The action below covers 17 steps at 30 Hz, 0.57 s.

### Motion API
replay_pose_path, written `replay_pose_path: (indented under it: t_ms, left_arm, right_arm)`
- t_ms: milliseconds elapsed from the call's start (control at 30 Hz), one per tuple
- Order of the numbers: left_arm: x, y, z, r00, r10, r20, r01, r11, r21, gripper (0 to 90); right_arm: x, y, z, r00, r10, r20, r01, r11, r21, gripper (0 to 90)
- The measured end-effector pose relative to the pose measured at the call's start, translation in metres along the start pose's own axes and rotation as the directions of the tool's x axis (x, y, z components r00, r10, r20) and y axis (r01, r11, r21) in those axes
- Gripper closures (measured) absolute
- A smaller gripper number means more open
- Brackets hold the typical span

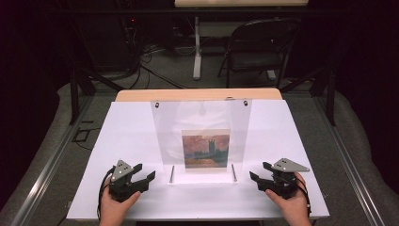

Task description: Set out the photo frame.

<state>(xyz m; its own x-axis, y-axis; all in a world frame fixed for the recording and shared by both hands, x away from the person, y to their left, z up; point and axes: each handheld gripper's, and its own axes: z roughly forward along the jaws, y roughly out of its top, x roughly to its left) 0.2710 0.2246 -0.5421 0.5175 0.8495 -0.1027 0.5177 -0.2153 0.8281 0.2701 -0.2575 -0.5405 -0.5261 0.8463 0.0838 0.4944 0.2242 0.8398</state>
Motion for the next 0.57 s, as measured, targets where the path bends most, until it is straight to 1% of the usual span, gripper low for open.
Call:
replay_pose_path:
  t_ms: [100, 367, 467, 500, 567]
  left_arm:
    - [0.0003, -0.0004, 0.0006, 1.0000, 0.000, 0.005, 0.000, 1.0000, 0.006, 37.3]
    - [0.0016, -0.0011, 0.0019, 0.9999, -0.010, 0.007, 0.010, 0.9998, 0.016, 36.6]
    - [0.0027, -0.0014, 0.0023, 0.9998, -0.020, 0.007, 0.020, 0.9997, 0.016, 36.3]
    - [0.0031, -0.0014, 0.0022, 0.9998, -0.019, 0.006, 0.019, 0.9996, 0.019, 36.3]
    - [0.0039, -0.0016, 0.0027, 0.9995, -0.030, 0.010, 0.030, 0.9994, 0.018, 36.3]
  right_arm:
    - [-0.0010, -0.0012, 0.0022, 0.9999, 0.007, -0.012, -0.007, 1.000, 0.015, 33.2]
    - [-0.0004, -0.0008, 0.0024, 0.9999, 0.006, -0.010, -0.006, 1.000, 0.011, 31.7]
    - [-0.0003, -0.0008, 0.0029, 1.0000, -0.002, -0.009, 0.002, 1.000, 0.013, 31.3]
    - [-0.0004, -0.0008, 0.0030, 1.0000, -0.002, -0.009, 0.002, 1.000, 0.014, 31.4]
    - [-0.0005, -0.0011, 0.0030, 0.9999, 0.007, -0.011, -0.007, 1.000, 0.019, 31.4]
